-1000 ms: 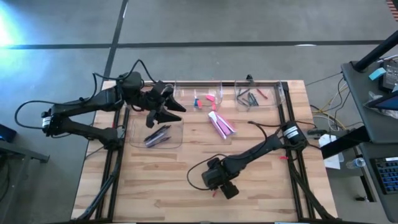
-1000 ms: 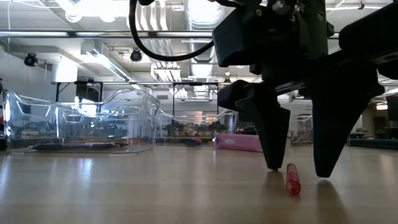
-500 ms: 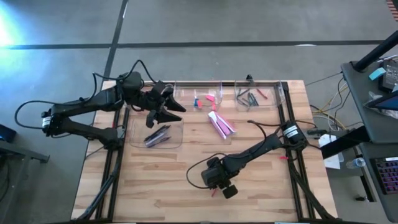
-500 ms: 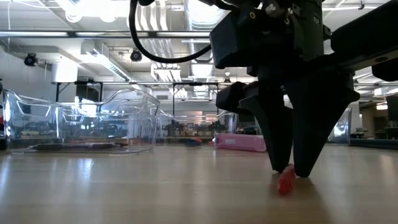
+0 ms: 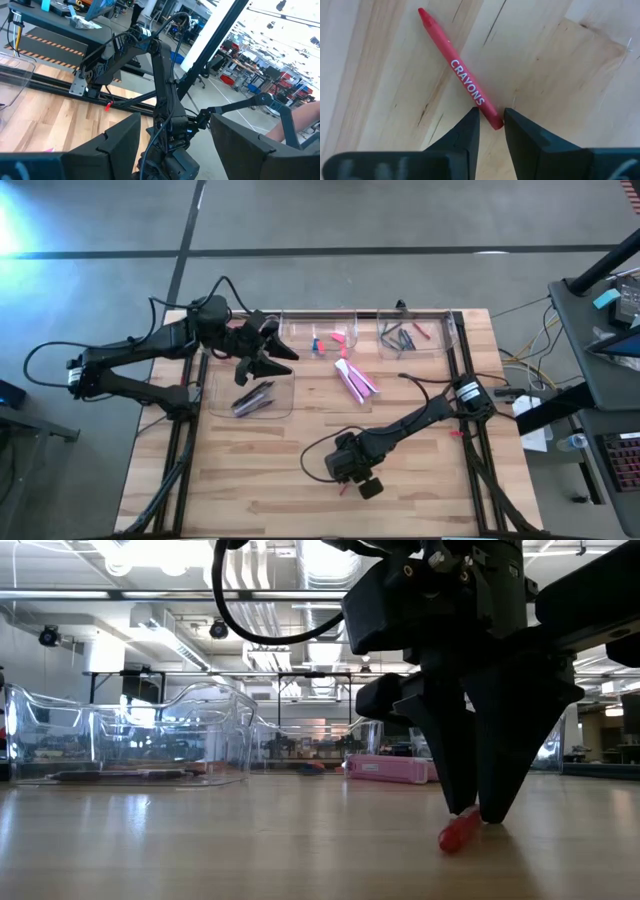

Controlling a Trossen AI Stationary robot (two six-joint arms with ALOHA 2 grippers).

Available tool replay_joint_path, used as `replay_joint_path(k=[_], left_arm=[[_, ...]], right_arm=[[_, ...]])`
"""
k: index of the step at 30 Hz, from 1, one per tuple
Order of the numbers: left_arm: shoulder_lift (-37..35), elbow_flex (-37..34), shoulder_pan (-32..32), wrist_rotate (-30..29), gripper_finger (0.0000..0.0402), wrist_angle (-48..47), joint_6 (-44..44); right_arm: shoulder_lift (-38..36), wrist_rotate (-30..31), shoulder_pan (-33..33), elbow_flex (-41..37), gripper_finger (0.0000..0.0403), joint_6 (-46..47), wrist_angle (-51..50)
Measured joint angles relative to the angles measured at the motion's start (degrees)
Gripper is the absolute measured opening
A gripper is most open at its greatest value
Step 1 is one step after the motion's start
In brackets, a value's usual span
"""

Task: Sort crayons/erasers/pens/pencils in bins
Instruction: Put the red crayon into the top right transparent bin

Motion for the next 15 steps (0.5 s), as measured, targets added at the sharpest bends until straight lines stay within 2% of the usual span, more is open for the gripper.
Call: replay_joint_path(k=[4,15], left_arm=[[0.00,0.00,0.00,0.00,0.0225,0.00,0.02],[0.00,-0.07,0.04,0.02,0.0225,-0.02,0.07]], right_arm=[[-0.51,0.02,0.00,0.02,0.0078,1.28,-0.13],[-2.66,-0.44,0.02,0.01,0.0022,4.33,-0.65]])
